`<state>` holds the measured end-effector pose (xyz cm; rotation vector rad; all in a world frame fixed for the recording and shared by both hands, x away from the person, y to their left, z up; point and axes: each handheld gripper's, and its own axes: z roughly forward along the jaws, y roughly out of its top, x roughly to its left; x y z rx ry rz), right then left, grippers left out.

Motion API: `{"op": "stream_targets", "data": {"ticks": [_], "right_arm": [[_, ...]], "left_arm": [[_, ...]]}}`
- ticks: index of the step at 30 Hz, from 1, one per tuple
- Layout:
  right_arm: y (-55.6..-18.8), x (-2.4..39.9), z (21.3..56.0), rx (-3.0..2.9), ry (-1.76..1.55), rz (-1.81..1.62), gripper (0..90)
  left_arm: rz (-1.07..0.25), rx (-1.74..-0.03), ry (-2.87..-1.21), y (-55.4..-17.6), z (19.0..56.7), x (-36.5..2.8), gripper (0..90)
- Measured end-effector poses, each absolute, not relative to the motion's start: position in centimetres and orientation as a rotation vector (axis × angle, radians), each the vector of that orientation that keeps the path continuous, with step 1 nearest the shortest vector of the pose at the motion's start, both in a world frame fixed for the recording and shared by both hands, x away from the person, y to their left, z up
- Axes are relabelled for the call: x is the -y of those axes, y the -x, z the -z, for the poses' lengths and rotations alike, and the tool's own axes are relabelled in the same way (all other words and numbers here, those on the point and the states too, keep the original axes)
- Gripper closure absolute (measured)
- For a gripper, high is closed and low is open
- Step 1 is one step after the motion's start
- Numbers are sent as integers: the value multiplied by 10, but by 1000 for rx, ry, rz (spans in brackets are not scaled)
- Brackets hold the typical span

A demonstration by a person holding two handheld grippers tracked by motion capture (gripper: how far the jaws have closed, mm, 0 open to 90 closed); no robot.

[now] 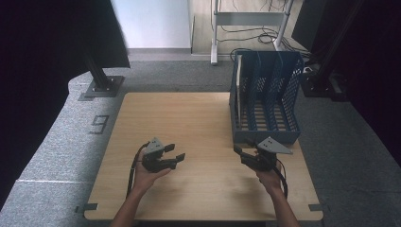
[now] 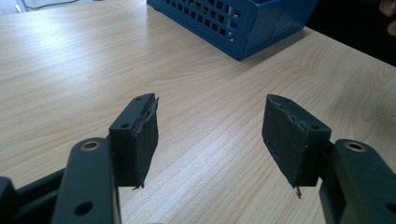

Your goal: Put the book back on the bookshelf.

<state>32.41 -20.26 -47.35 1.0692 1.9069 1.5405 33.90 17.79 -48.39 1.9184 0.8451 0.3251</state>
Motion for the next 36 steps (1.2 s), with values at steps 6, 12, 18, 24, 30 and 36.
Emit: {"op": "stream_targets", "data": {"ticks": [6, 12, 18, 24, 30, 36], "right_arm": [[-314, 208, 494, -1943, -1115, -1524, 414], [-311, 210, 512, -1984, -1162, -1490, 414], [-316, 206, 532, -2050, -1225, -1403, 413], [-320, 203, 538, -2084, -1240, -1365, 413], [-323, 201, 540, -2092, -1240, -1352, 411], [-322, 203, 538, -2086, -1237, -1353, 408]], "left_arm": [[-322, -848, -1922, -340, 485, -178, 362], [-320, -848, -1925, -340, 486, -178, 362], [-318, -849, -1923, -340, 485, -179, 362], [-311, -853, -1927, -341, 487, -179, 362], [-308, -852, -1931, -341, 487, -179, 361], [-307, -856, -1930, -341, 488, -179, 361]]}}
